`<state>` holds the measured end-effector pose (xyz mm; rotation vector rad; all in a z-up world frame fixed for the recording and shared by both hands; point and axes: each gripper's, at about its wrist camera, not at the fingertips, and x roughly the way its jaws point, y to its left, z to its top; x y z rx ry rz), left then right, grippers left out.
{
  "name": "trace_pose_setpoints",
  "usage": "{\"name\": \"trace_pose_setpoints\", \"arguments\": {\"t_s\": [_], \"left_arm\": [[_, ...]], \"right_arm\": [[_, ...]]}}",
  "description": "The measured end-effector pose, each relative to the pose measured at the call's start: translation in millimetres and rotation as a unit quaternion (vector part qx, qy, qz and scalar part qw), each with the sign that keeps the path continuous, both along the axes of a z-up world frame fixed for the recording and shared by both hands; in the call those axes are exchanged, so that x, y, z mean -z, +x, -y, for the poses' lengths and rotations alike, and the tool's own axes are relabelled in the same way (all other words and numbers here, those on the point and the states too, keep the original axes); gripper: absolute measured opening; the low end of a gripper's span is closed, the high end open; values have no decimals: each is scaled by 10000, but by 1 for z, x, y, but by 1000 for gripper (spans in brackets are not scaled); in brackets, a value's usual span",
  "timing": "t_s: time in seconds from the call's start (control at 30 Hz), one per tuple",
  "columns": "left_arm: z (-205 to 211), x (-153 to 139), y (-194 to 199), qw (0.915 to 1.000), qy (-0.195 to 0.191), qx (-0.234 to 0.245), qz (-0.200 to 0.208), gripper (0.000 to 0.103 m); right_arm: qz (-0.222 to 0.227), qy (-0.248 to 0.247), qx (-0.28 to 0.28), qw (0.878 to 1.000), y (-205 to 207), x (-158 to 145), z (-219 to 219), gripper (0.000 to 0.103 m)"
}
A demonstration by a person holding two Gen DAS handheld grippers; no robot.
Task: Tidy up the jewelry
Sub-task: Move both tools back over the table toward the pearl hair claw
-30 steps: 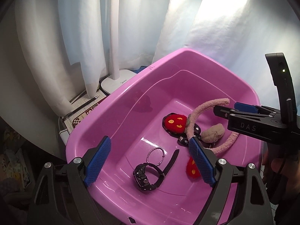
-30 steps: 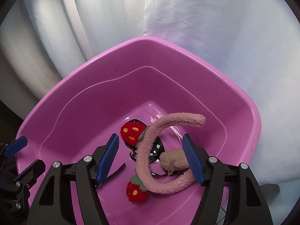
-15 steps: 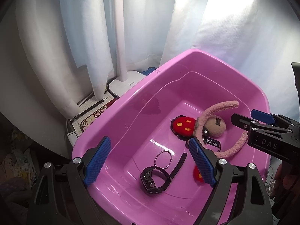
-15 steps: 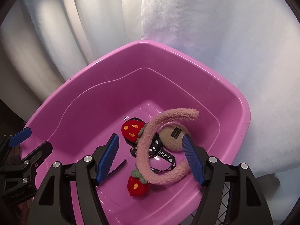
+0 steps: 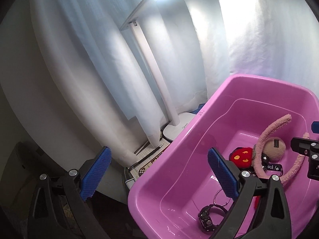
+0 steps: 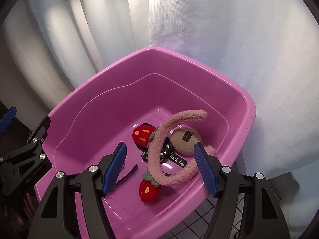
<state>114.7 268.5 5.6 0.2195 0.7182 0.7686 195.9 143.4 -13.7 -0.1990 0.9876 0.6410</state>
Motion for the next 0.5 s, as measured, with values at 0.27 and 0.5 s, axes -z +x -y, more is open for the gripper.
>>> {"name": "trace_pose_setpoints", "arguments": {"t_s": [0.27,0.5], "left_arm": [[14,-3,9,9870,1596,-173,113,98],[22,9,18,9635,2659,-261,-178,99]], "right_arm": [[78,235,154,9996,-16,-9,22,67],[130,504,296,9982,-32,-18,46,67]]}}
